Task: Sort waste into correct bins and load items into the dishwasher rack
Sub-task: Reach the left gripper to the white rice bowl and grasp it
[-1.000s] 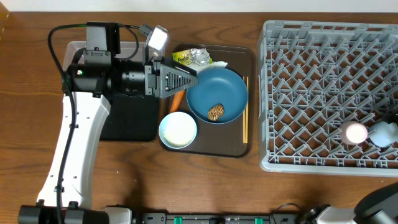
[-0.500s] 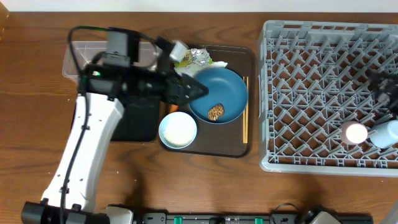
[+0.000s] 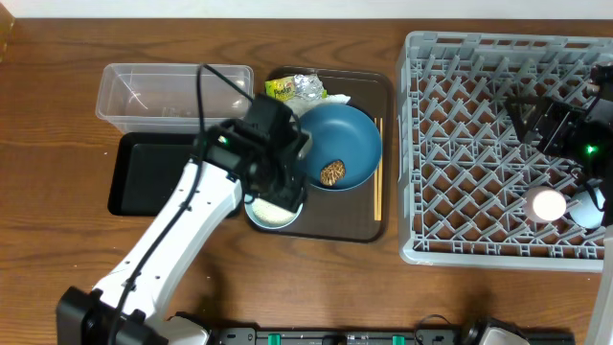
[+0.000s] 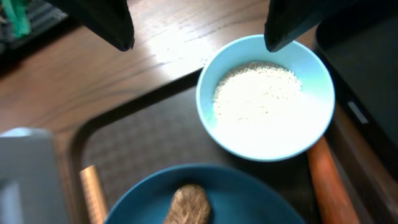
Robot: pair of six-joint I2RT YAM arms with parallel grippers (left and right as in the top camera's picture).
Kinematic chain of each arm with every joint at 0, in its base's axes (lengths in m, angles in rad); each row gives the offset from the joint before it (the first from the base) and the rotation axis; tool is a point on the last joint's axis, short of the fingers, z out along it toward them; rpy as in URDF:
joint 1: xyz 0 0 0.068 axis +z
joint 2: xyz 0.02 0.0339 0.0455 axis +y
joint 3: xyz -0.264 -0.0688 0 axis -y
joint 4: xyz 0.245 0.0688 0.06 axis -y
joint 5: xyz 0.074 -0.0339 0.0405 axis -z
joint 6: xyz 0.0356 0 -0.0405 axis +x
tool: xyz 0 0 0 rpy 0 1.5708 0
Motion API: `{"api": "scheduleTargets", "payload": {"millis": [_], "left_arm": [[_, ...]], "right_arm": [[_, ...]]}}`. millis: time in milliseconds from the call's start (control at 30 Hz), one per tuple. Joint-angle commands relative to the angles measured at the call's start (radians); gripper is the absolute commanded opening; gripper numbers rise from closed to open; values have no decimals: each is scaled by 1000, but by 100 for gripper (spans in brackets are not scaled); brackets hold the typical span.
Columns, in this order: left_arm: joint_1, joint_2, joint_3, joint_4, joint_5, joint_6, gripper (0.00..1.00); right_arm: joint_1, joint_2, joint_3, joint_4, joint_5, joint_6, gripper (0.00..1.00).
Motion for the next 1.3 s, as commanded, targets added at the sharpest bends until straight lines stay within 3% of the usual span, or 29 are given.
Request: {"api": "scheduleTargets", "payload": {"millis": [0, 200, 467, 600, 833, 1067, 1267], "left_arm": [[-2, 13, -91, 58, -50, -10, 57], [-2, 32, -196, 167, -50, -10, 54], [-35, 87, -201, 223, -63, -9, 54], [-80, 110, -200, 231, -106, -10, 54], [-119, 109, -105, 224, -105, -14, 54], [-120, 114, -47, 264, -90, -22, 54], [-120, 163, -53, 182, -142, -64, 54]], "right_arm": [[8, 9, 7, 6, 23, 9, 84], [8, 11, 7, 6, 24, 9, 84], [8, 13, 7, 6, 26, 9, 83], [8, 13, 7, 6, 26, 9, 83], [9, 13, 7, 13, 26, 9, 93], [9, 14, 7, 13, 26, 9, 91], [9, 14, 7, 14, 26, 9, 91]]}}
